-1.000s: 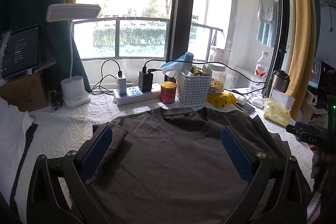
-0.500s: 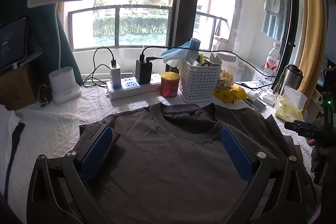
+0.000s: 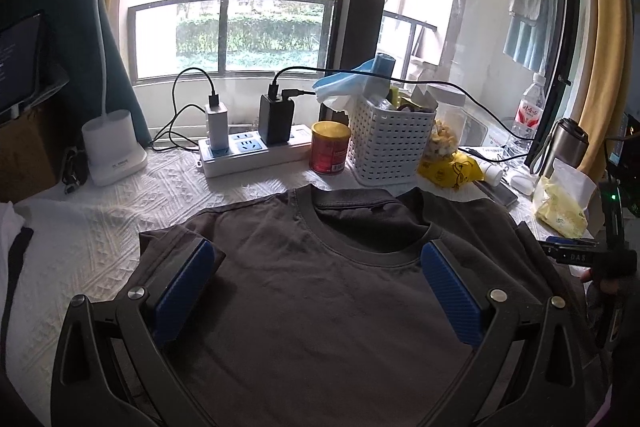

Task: Fold small clothes
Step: 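Move the right tool to the T-shirt's side edge and grasp it, then fold the grasped side inward toward the shirt's middle with the right tool, release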

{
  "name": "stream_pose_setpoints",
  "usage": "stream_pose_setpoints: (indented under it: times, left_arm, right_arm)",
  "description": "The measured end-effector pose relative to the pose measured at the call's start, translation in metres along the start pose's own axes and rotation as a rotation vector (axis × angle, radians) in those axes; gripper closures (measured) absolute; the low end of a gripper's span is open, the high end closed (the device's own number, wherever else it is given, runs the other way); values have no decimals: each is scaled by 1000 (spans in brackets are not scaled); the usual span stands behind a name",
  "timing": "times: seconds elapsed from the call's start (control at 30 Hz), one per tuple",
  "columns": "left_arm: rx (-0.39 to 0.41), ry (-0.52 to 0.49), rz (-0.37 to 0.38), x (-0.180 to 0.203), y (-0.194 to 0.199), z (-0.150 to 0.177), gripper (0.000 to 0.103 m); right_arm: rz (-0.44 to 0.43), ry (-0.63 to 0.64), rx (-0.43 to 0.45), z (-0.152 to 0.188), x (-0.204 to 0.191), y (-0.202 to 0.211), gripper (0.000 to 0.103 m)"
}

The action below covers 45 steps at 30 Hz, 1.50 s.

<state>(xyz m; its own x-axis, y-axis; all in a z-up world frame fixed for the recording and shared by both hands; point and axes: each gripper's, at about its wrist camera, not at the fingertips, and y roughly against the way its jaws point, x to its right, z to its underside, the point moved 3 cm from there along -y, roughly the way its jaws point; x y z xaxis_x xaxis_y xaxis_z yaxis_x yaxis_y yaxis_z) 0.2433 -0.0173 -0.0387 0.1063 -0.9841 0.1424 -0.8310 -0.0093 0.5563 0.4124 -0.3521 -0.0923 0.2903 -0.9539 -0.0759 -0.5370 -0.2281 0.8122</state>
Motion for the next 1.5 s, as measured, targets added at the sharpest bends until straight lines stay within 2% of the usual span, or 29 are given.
stream_pose_setpoints:
  times: [0.1,0.17,0.23,0.27,0.3,0.4,0.63,0.87,1.13,1.5]
  left_arm:
    - [3,-1,14,1,2,1,1]
    - [10,-3,24,1,6,1,1]
    - [15,1,32,0,9,2,1]
    - [17,3,33,-1,10,2,1]
    - [19,4,31,-2,11,2,1]
    - [35,11,27,-5,20,2,1]
    - [65,30,36,-16,39,6,1]
    - [93,37,57,-26,57,9,1]
    - [108,61,72,-47,73,21,1]
    - [100,89,84,-71,82,35,1]
  right_arm:
    - [17,28,-2,6,-4,3,48]
    - [28,49,10,10,-7,5,58]
    - [27,82,16,14,-13,6,72]
    - [4,84,5,14,-15,6,89]
    - [-5,83,-2,15,-16,7,94]
    - [18,86,10,14,-19,12,95]
    - [38,83,114,7,-25,57,96]
    - [13,121,171,7,-56,87,96]
    - [8,163,142,19,-99,77,96]
    - [11,184,70,38,-137,47,96]
